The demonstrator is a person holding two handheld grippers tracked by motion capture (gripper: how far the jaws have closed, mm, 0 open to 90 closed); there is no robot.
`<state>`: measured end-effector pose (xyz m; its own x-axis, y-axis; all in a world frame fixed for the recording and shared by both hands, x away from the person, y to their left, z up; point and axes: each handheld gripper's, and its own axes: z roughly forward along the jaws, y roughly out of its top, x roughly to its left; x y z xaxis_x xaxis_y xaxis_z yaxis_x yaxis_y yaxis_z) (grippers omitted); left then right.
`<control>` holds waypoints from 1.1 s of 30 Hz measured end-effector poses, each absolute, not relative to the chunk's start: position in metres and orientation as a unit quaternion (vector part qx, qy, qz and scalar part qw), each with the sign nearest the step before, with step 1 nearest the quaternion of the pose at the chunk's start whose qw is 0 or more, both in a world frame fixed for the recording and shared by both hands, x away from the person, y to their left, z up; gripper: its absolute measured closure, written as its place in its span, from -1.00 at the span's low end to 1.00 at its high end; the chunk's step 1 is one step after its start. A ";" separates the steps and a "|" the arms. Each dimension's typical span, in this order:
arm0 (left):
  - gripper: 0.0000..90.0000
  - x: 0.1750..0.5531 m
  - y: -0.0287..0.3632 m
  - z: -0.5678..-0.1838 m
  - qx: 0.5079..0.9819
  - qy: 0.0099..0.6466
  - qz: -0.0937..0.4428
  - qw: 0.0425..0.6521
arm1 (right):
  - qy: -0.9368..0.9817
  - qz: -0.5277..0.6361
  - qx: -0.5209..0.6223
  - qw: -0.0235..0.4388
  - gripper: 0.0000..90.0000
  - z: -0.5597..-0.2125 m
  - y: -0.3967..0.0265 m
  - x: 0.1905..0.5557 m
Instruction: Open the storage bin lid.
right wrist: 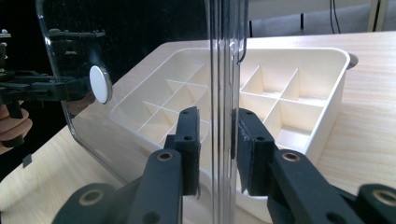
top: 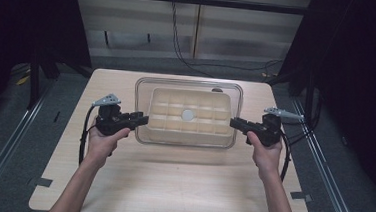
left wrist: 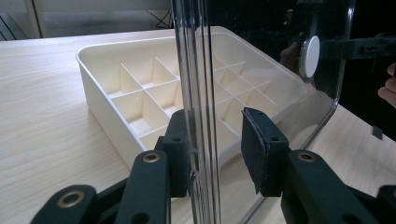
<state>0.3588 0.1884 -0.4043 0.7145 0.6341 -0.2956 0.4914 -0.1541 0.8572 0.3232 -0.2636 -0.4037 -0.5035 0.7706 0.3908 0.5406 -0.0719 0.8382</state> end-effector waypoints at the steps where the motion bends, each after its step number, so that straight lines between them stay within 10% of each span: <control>1: 0.43 0.358 0.188 -0.404 0.758 0.372 0.067 0.532 | 0.674 0.545 0.486 0.108 0.61 -0.403 -0.263 0.321; 33: 0.39 0.327 0.189 -0.406 0.783 0.359 0.063 0.504 | 0.679 0.540 0.491 0.087 0.64 -0.406 -0.263 0.282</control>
